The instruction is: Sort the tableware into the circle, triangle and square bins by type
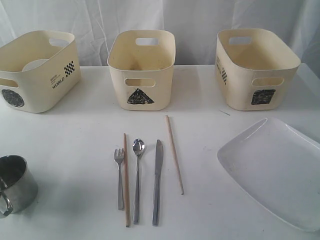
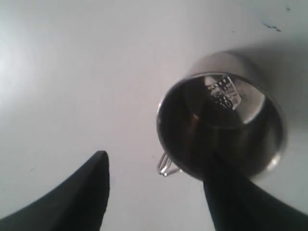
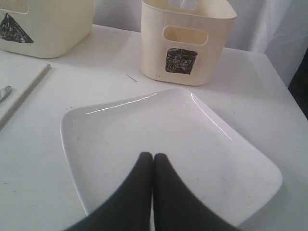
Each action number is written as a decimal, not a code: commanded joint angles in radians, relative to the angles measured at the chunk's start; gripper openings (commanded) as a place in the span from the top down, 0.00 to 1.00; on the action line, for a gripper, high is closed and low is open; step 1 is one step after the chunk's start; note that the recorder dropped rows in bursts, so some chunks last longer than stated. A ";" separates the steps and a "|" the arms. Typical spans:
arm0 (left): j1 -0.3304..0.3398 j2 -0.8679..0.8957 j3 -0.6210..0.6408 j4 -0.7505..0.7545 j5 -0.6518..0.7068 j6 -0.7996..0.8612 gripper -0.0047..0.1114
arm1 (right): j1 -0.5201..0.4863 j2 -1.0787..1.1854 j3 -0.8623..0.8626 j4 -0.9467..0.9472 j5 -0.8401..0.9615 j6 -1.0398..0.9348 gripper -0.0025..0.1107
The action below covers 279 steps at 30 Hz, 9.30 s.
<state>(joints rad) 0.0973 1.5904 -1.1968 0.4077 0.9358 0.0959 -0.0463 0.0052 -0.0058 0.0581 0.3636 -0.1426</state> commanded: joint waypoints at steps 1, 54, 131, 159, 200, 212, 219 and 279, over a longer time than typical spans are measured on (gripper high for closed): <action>0.124 -0.004 0.095 -0.134 -0.165 -0.027 0.43 | 0.005 -0.005 0.006 -0.006 -0.014 0.002 0.98; 0.016 0.412 -0.363 -0.048 -1.349 -0.310 0.82 | 0.005 -0.005 0.006 -0.006 -0.014 0.002 0.98; -0.031 0.503 -0.568 -0.247 -1.022 -0.270 0.56 | 0.005 -0.005 0.006 -0.006 -0.014 0.002 0.98; -0.031 -1.121 0.594 -0.269 -0.796 -0.178 0.96 | 0.005 -0.005 0.006 -0.007 -0.014 0.002 0.98; -0.041 -1.590 1.197 -0.219 -0.577 -0.326 0.96 | 0.005 -0.005 0.006 -0.005 -0.014 0.002 0.98; -0.041 -1.590 1.197 -0.219 -0.577 -0.326 0.96 | 0.005 -0.005 0.006 -0.066 -0.130 -0.081 0.98; -0.041 -1.590 1.197 -0.219 -0.577 -0.326 0.96 | 0.005 -0.005 0.006 0.396 -0.998 0.539 0.98; -0.041 -1.590 1.197 -0.219 -0.577 -0.326 0.96 | 0.475 2.104 -1.578 0.131 0.674 0.143 0.62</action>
<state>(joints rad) 0.0618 0.0047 -0.0051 0.1834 0.3263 -0.2245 0.4273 2.0981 -1.5743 0.2030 1.0572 -0.0407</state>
